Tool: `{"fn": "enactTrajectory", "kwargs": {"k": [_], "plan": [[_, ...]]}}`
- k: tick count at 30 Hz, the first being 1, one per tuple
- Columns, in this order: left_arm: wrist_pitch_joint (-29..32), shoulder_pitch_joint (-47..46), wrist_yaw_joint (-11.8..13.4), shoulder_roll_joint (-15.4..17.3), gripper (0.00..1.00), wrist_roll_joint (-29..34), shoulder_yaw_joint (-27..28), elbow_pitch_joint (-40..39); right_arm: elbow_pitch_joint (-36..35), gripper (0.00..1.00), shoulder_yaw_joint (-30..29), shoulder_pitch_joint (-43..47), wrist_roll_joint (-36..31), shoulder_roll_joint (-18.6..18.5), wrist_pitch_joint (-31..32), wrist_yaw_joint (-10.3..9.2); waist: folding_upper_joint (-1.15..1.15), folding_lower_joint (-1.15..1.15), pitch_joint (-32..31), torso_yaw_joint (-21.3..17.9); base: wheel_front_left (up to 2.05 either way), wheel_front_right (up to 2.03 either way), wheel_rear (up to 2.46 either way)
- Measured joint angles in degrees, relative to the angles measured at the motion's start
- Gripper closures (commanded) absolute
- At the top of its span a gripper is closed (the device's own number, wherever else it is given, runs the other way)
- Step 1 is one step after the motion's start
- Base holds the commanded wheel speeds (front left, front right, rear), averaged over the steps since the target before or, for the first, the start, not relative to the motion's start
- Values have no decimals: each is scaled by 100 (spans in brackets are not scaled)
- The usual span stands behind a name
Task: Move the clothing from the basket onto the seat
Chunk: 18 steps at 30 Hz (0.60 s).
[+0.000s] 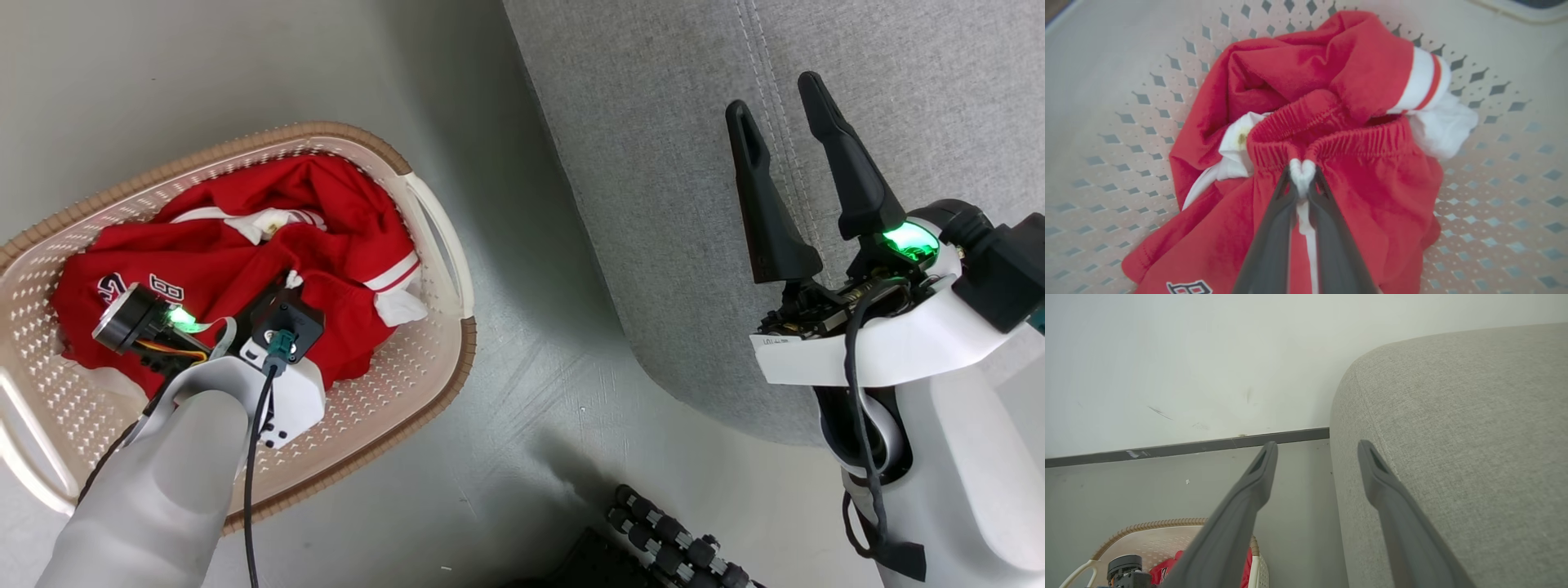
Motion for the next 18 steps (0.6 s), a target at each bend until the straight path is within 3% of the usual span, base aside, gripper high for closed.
{"fn": "enactTrajectory", "kwargs": {"k": [11, 18], "plan": [[-43, 3, 58, -92, 100, -134, 122, -514, 55, 0, -27, -235, -120, -1, 0, 0, 0, 0, -146, 208, 0, 0, 0], [-47, 23, 225, -110, 100, -397, 332, -1424, 169, 0, -123, -234, -269, -3, 0, 0, 0, 0, -317, 384, 0, 0, 0]]}}
